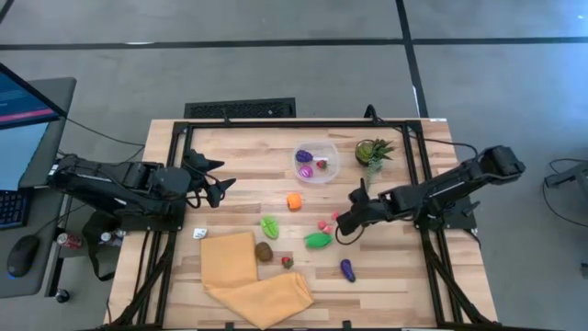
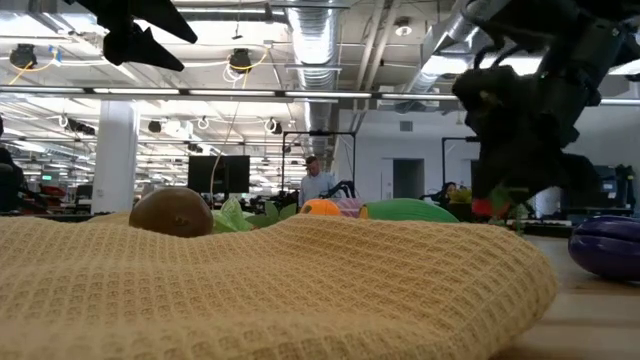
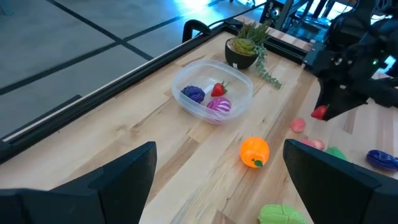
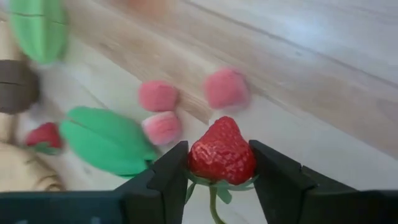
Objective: Pick and placing Produce into tupperware
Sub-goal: Put the top strawberry in the transparent bin, then put the kiwi in the transparent bin
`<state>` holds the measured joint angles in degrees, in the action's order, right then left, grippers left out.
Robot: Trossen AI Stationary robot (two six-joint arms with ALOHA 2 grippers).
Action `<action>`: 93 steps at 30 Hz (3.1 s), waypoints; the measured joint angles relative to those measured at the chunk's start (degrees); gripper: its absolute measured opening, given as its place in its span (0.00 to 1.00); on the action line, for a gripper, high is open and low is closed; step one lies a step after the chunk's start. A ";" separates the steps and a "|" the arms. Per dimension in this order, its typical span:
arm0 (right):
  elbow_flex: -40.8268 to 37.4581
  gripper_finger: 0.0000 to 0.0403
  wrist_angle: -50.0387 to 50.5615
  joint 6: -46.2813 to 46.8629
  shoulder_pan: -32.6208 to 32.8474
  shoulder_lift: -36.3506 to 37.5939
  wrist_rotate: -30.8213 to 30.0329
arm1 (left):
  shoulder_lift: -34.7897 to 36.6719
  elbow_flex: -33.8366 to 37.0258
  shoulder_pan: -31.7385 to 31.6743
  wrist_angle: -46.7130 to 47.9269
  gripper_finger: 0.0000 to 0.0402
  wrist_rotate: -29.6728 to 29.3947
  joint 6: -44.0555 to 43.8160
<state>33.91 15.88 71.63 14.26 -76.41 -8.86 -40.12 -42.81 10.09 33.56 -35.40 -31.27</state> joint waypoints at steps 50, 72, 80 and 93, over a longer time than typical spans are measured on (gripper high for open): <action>0.13 0.46 -34.91 -30.14 -30.61 -1.99 -7.58 | -0.02 0.00 -0.01 -0.09 0.85 -2.79 -2.40; 0.20 0.44 -36.08 -30.12 -31.67 -8.36 -7.48 | -0.02 0.00 -0.01 -0.07 0.85 -4.52 -2.80; 0.20 0.47 -36.07 -30.12 -31.67 -8.36 -7.48 | -1.91 -0.02 -0.01 -0.25 0.85 -4.55 -3.27; 0.13 0.57 -35.79 -29.87 -31.62 -7.76 -4.36 | -7.95 -0.02 0.01 -1.46 0.85 -3.87 -3.87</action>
<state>34.04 -19.92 41.76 -17.35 -84.17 -13.22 -48.07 -42.83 10.11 32.10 -39.27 -35.14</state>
